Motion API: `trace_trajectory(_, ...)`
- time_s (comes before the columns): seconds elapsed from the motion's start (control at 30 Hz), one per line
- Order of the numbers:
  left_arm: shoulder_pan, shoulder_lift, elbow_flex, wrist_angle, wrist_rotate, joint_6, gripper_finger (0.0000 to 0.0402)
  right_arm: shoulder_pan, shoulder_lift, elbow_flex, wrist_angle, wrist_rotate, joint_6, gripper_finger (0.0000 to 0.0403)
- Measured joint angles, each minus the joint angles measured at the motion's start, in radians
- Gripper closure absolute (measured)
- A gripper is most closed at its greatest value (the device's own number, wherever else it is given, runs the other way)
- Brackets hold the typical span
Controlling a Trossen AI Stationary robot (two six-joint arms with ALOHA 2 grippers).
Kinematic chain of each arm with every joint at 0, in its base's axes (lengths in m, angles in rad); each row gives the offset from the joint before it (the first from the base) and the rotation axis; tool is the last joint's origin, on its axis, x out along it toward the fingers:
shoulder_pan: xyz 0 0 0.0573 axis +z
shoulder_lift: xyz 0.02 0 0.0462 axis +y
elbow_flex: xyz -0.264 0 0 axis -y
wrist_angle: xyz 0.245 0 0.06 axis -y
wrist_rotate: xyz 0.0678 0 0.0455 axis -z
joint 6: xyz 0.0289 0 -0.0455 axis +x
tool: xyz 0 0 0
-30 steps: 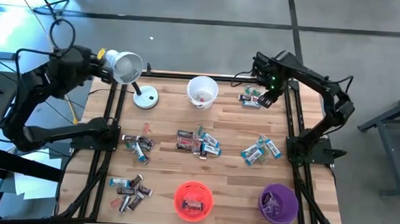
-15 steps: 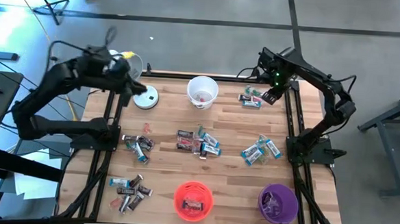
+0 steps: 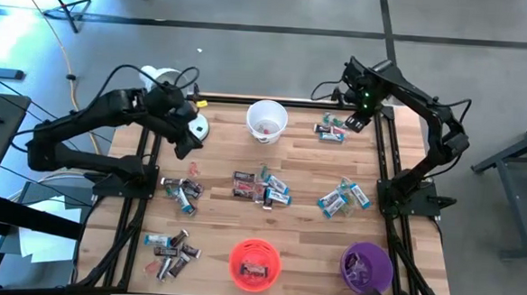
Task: Organize candy in baskets
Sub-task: Put the white chocolate bar into the orange bucket
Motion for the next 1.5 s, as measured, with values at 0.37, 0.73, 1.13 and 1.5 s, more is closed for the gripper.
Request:
trace_trajectory(0.37, -0.05, 0.029, 0.0, 0.006, -0.009, 0.001, 0.0346, 0.003, 0.0, -0.031, 0.048, -0.005, -0.213, 0.027)
trace_trajectory(0.73, -0.092, 0.029, 0.0, 0.006, -0.061, -0.005, 0.0346, 0.005, 0.0, -0.225, 0.173, 0.073, -0.346, 0.027)
trace_trajectory(1.13, -0.093, 0.028, 0.0, 0.007, -0.081, -0.058, 0.0346, 0.005, 0.001, -0.318, 0.398, 0.126, -0.458, 0.027)
trace_trajectory(1.5, -0.093, 0.028, 0.0, 0.007, -0.128, -0.061, 0.0346, 0.003, 0.001, -0.318, 0.464, 0.1, -0.494, 0.027)
